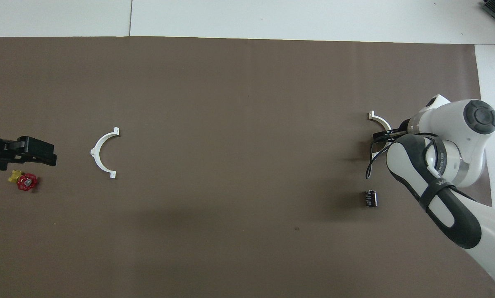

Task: Assemble drain pipe with both arms
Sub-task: 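Grasp the white clamp half with the right gripper and lift it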

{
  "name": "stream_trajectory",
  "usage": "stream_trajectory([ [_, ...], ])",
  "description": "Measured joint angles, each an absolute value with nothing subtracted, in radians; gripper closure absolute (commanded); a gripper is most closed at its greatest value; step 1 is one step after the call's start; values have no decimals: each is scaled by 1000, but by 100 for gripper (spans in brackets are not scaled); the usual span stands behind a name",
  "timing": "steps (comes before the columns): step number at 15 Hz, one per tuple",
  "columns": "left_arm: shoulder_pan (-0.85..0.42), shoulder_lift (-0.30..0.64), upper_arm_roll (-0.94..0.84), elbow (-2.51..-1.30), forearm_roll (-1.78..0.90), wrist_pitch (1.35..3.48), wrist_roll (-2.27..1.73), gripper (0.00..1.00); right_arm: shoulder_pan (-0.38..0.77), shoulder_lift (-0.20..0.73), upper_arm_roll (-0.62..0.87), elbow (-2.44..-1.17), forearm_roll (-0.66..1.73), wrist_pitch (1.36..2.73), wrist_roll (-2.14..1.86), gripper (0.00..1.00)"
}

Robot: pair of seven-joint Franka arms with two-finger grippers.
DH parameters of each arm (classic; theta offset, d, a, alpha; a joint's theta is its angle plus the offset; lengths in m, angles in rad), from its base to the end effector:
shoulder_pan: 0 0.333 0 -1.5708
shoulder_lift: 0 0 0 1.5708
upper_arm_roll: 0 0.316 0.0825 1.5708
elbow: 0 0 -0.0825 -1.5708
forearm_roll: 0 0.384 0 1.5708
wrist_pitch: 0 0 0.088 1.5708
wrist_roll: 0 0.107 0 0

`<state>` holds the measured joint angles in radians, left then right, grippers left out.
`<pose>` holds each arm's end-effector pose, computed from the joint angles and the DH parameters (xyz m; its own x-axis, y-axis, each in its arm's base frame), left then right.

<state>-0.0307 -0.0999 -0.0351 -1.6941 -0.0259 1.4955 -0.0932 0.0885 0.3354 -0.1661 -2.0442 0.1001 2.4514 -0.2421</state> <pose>0.5121 -0.0376 0.6140 0.9946 0.0263 -0.1002 0.0277 -0.9995 0.0131 0.6008 -0.0438 0.2856 0.9918 0.1006 0.0788 0.1006 -0.9949 0.0039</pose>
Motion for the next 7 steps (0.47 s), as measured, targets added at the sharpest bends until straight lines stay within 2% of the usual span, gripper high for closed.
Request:
stream_trajectory([
  [1,-31,-100,-35,-1694,-26,1495,-93,0,89,335,-166,-2044,100,2452,-242,100],
  [7,-31,-100,-35,-1694,-26,1495,-93,0,89,335,-166,-2015,136,2450,-240,100],
])
